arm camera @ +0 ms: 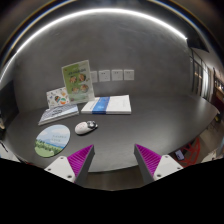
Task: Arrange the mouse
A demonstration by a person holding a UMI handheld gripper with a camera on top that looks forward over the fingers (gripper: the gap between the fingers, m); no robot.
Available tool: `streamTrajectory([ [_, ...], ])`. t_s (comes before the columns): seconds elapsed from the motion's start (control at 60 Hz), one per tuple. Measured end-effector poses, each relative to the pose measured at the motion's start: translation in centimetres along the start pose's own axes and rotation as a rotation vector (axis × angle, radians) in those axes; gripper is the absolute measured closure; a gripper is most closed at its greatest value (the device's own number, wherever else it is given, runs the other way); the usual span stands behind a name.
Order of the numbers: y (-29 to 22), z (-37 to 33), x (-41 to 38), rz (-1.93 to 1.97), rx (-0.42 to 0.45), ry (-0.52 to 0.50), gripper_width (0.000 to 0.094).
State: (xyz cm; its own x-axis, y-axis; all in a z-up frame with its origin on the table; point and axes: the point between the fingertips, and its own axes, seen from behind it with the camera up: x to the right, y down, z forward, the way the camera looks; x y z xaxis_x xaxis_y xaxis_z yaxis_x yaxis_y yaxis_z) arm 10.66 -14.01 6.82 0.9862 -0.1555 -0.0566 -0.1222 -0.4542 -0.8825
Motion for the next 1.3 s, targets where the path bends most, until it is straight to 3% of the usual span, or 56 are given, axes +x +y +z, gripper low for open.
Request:
streamTrajectory([
  [0.15,0.0,1.8,-0.4,-0.058,-0.027,-0.044,0.0107],
  [0.333,0.3,5.5,-6.1,-0.094,-0.047,-0.214,0.0108],
  [0.483,1.4,9.0,-10.4,-0.149,-0.092,-0.278,0.0111],
  [0.717,1.8,15.0,-13.9,-0.135,-0.166,-0.267,0.0114],
  [1.167,-2.0,23.1,-16.4,-0.121,-0.201,-0.128,0.0119],
  [1.2,-2.2,23.4,-16.1,-0.107,-0.199,-0.108,0.0157],
  [1.25,-2.2,23.5,-15.8,-0.096,-0.195,-0.091,0.0366],
  [1.3,-2.4,23.6,-15.7,-0.091,-0.181,-0.096,0.0382],
])
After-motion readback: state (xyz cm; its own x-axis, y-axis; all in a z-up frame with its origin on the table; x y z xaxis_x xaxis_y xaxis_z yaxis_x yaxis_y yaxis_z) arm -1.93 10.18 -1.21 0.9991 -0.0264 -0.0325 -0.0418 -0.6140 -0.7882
